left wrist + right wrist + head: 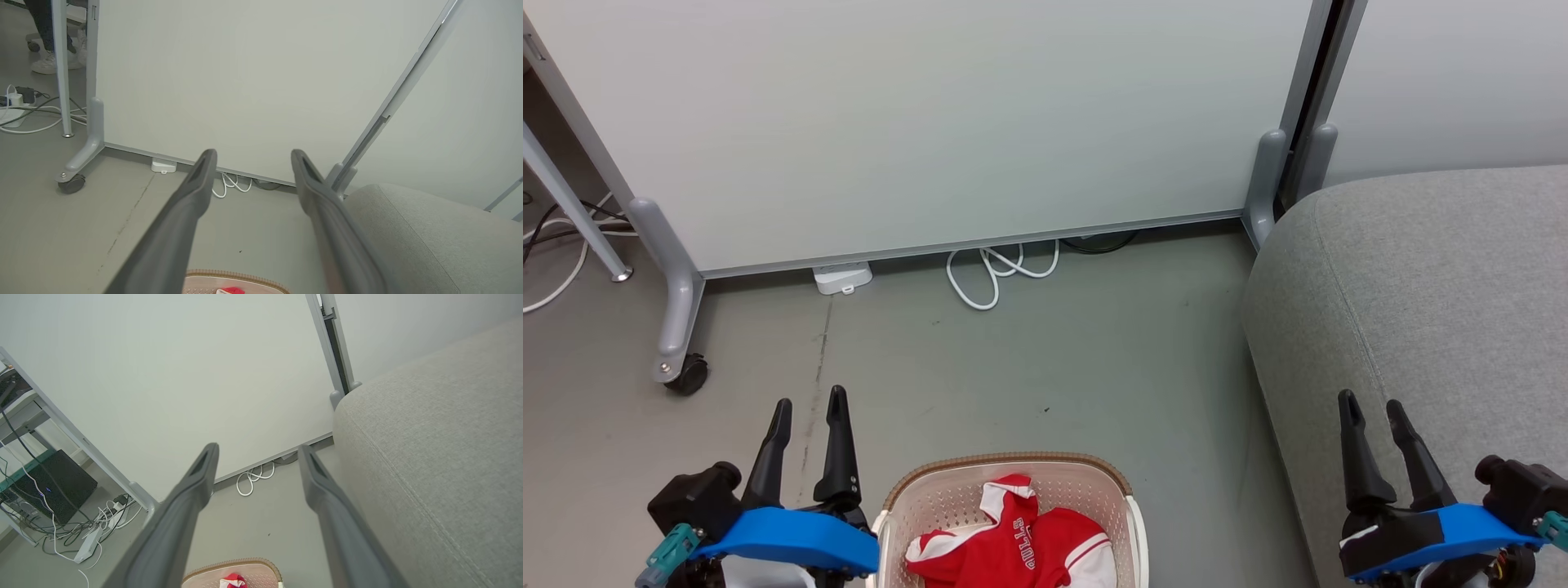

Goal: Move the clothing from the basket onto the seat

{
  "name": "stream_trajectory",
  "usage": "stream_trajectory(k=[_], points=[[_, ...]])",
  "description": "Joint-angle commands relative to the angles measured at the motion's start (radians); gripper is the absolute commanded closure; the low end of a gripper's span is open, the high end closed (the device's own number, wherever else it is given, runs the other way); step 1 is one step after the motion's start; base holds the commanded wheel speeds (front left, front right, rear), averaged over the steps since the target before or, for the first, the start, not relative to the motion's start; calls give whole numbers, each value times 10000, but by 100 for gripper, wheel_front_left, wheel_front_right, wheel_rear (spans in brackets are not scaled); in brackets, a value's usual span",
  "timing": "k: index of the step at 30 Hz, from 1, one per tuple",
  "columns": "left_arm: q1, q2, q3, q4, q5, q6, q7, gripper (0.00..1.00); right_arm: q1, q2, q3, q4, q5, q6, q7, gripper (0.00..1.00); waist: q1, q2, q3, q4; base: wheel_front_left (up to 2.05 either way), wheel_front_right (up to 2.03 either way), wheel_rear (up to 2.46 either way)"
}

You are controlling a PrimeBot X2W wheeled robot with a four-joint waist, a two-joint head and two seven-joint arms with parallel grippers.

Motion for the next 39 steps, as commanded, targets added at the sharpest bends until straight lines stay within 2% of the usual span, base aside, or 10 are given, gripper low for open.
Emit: stream_trajectory(k=[1,39], points=[[-68,22,-22,-45,320,-56,-112,0,13,-83,27,-51,-314,17,-122,0,0,0,-3,-2,0,0,0],[-10,-209,-75,571,3071,-172,-907,0,158,-104,189,-68,-3534,25,-922,0,0,0,-111,25,0,0,0]])
